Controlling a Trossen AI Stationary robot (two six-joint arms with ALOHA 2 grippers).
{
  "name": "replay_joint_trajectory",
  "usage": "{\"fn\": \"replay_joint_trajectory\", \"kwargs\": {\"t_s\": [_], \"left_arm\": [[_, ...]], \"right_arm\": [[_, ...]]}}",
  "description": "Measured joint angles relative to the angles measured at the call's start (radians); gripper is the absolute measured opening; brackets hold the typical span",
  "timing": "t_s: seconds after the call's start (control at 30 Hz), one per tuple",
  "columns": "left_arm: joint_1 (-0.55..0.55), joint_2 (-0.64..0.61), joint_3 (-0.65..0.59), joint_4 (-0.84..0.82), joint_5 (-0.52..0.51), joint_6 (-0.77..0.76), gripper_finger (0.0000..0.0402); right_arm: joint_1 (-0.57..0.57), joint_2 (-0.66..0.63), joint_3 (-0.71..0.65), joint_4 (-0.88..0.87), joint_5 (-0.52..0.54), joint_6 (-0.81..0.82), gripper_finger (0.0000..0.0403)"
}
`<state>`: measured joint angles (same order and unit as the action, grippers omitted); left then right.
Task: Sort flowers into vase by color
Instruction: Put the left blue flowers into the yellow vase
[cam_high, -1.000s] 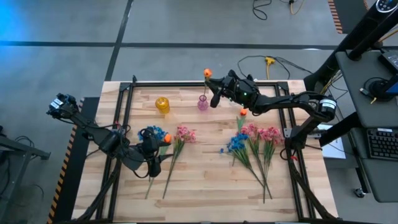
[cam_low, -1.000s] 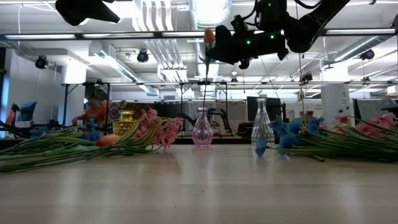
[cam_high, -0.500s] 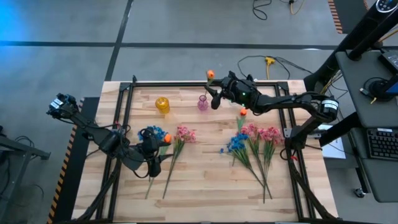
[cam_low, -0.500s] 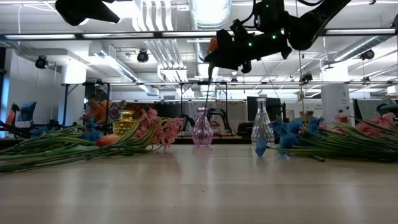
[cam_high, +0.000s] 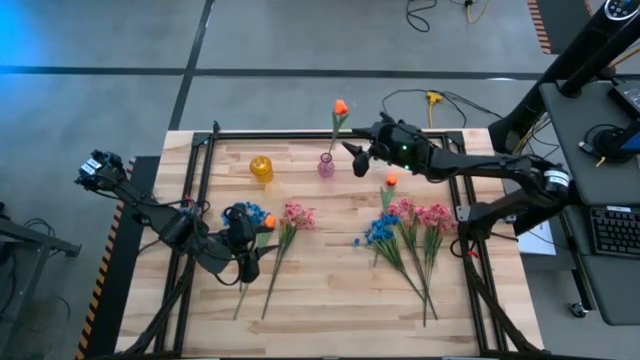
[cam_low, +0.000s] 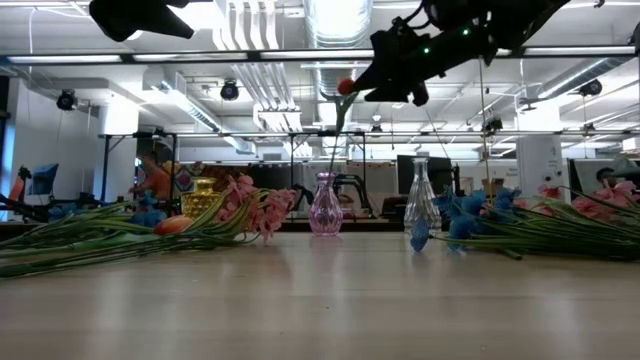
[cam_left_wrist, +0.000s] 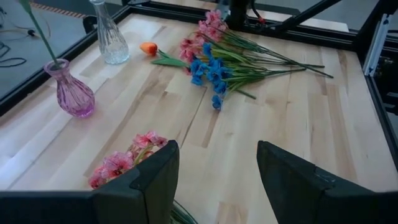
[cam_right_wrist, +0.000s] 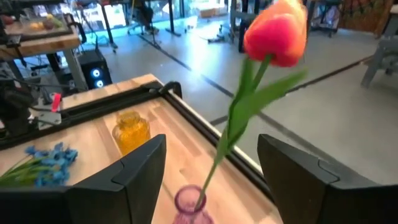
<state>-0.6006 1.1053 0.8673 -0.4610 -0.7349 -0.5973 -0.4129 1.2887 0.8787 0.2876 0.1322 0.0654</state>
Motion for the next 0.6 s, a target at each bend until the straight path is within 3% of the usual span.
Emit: {"fn": "replay_joint_trajectory", "kwargs": {"t_s": [0.4,0.6], "left_arm": [[0.000,0.019,0.000,-0.004,0.022,-0.086,0.0199],[0.000,0.044,0.000,-0.017,0.112,-0.196,0.0199]], "right_arm": [[0.035,-0.153,0.000,-0.321,-0.002,0.119,0.0239],[0.120,-0.204,0.000,-0.457,-0.005,0.193,0.0235]]}}
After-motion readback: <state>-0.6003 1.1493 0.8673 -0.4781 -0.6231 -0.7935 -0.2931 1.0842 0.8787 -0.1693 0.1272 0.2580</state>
